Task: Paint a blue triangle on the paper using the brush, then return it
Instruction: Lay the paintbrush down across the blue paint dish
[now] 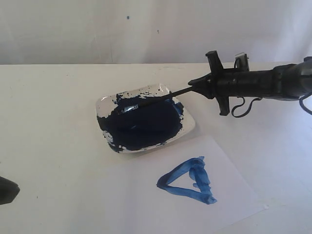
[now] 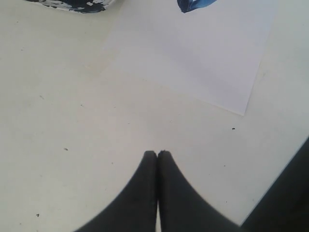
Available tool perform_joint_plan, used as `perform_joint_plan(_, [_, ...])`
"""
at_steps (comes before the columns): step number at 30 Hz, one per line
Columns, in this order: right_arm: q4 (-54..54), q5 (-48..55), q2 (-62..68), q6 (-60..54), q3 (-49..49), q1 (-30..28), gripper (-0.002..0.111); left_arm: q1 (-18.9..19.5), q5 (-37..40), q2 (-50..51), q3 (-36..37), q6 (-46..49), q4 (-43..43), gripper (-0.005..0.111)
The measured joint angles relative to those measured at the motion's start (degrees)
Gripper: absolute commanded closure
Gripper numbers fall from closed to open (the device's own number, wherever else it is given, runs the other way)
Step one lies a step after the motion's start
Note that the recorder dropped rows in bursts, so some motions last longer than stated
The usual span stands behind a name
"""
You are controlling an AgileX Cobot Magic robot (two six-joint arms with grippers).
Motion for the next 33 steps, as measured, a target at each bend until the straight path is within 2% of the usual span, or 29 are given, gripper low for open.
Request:
perform_joint_plan(15, [0.76, -6.22, 0.76, 0.00, 0.00, 0.00, 0.108, 0.00, -0.14, 0.00, 0.00, -0.11, -0.33, 0.107])
perform_joint_plan(33, [0.91, -7.11, 0.76, -0.87, -0.08, 0.00, 0.108, 0.00, -0.37, 0.00, 0.00, -0.11, -0.33, 0.107])
